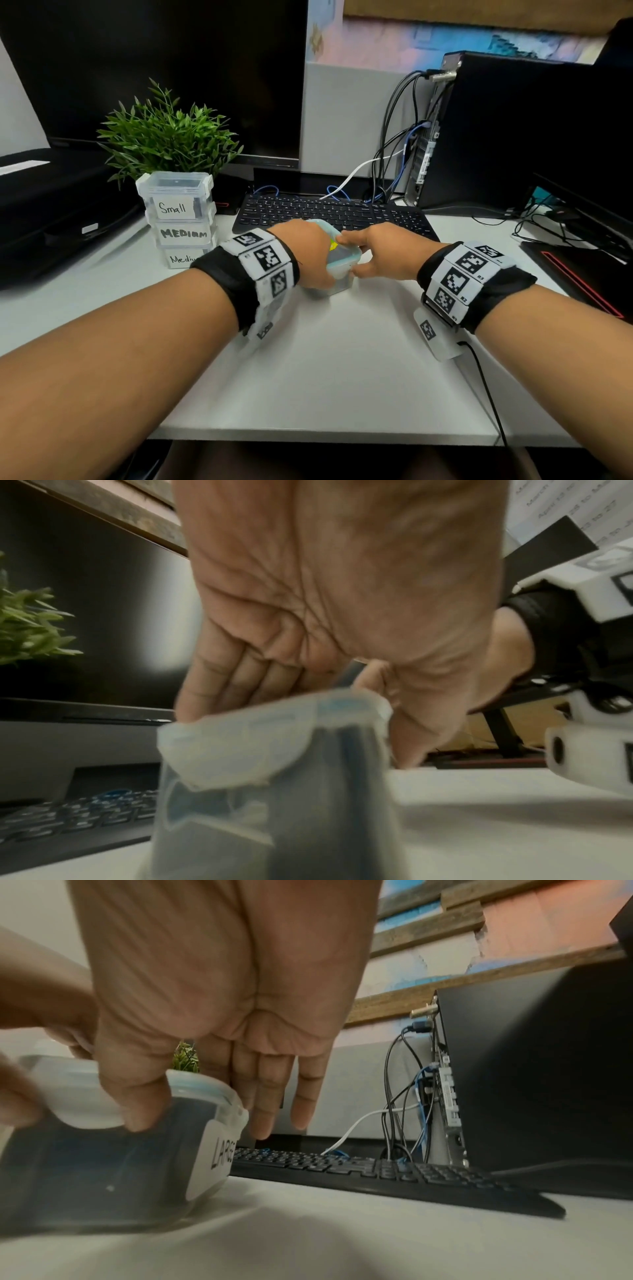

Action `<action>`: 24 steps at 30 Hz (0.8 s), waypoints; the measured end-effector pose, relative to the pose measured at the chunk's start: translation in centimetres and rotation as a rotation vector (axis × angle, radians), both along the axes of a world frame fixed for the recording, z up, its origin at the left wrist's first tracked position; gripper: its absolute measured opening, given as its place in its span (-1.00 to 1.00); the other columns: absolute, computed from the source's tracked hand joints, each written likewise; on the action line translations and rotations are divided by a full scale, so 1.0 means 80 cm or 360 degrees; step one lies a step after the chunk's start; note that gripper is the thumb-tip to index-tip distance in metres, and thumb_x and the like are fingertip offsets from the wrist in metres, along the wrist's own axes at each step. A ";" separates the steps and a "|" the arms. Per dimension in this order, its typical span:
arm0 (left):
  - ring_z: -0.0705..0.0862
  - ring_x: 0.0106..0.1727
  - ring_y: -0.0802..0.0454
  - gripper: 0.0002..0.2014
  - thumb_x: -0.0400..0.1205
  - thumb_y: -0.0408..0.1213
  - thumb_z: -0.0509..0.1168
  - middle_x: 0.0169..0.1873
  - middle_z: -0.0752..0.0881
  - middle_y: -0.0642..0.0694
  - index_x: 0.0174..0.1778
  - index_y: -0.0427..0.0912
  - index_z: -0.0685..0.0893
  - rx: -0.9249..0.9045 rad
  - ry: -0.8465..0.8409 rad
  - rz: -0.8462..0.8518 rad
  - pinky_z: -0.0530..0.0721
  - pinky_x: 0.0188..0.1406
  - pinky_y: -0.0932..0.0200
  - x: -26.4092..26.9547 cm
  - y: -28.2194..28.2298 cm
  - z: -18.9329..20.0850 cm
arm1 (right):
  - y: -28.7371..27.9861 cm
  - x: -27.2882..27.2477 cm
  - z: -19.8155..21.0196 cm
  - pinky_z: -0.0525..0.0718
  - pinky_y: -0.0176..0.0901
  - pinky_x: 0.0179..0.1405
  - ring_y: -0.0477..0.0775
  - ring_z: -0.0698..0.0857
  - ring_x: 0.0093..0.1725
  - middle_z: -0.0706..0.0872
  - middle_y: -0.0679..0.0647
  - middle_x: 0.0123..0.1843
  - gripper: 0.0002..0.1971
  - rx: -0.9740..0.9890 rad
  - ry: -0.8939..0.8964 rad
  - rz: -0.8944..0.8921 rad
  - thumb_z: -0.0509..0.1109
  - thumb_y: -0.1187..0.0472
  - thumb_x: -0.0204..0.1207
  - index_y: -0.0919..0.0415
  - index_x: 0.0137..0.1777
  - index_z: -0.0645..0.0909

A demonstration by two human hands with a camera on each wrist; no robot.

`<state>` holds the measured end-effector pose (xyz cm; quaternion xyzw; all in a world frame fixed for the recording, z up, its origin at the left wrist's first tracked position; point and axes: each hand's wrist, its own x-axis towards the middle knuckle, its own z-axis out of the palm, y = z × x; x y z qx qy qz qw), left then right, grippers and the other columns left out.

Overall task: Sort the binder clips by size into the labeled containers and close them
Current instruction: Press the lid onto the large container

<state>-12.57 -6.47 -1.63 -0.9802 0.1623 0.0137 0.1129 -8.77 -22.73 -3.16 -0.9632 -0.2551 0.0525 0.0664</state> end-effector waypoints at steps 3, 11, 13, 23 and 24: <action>0.62 -0.09 -0.09 -0.60 0.51 0.10 0.26 -0.17 0.65 -0.06 0.17 -0.04 0.66 0.0165 0.0086 -0.0050 0.51 -0.22 0.19 0.002 0.023 0.021 | 0.002 -0.008 0.009 0.47 -0.02 0.42 0.07 0.50 0.44 0.50 0.01 0.51 -0.30 -0.0088 0.0069 0.0013 0.42 0.07 0.45 -0.03 0.60 0.28; 0.67 0.05 0.03 -0.63 0.61 -0.30 0.21 0.06 0.74 0.11 0.28 0.14 0.67 0.0012 0.0215 -0.0391 0.57 -0.01 0.22 -0.012 0.030 0.043 | 0.040 0.001 0.038 0.10 0.03 0.64 0.10 0.10 0.66 0.00 0.04 0.71 0.08 -0.0714 0.0252 -0.0011 0.31 -0.46 0.32 0.12 0.69 -0.02; 0.68 0.11 0.09 -0.64 0.62 -0.32 0.23 0.09 0.75 0.15 0.26 0.14 0.69 -0.0191 0.0237 -0.0398 0.58 0.14 0.24 -0.009 0.042 0.046 | 0.041 0.003 0.036 0.13 0.06 0.62 0.13 0.12 0.66 -0.01 0.02 0.71 0.04 -0.0799 0.0183 0.0009 0.25 -0.47 0.36 0.04 0.70 -0.09; 0.59 0.27 0.02 -0.50 0.62 -0.26 0.32 0.29 0.65 0.11 0.45 0.27 0.47 -0.0247 0.0077 -0.0258 0.43 0.09 0.30 0.014 0.066 0.009 | 0.021 0.015 0.019 0.56 -0.07 0.32 0.19 0.59 0.34 0.53 0.11 0.45 -0.45 -0.0358 0.0085 -0.0037 0.31 0.13 0.61 -0.04 0.59 0.31; 0.61 0.24 0.02 -0.50 0.62 -0.27 0.33 0.26 0.67 0.10 0.44 0.27 0.48 -0.0242 0.0041 -0.0277 0.45 0.09 0.29 0.017 0.065 0.007 | 0.020 0.018 0.017 0.53 -0.04 0.36 0.18 0.56 0.38 0.51 0.11 0.47 -0.42 -0.0316 0.0061 -0.0048 0.34 0.17 0.58 -0.03 0.60 0.30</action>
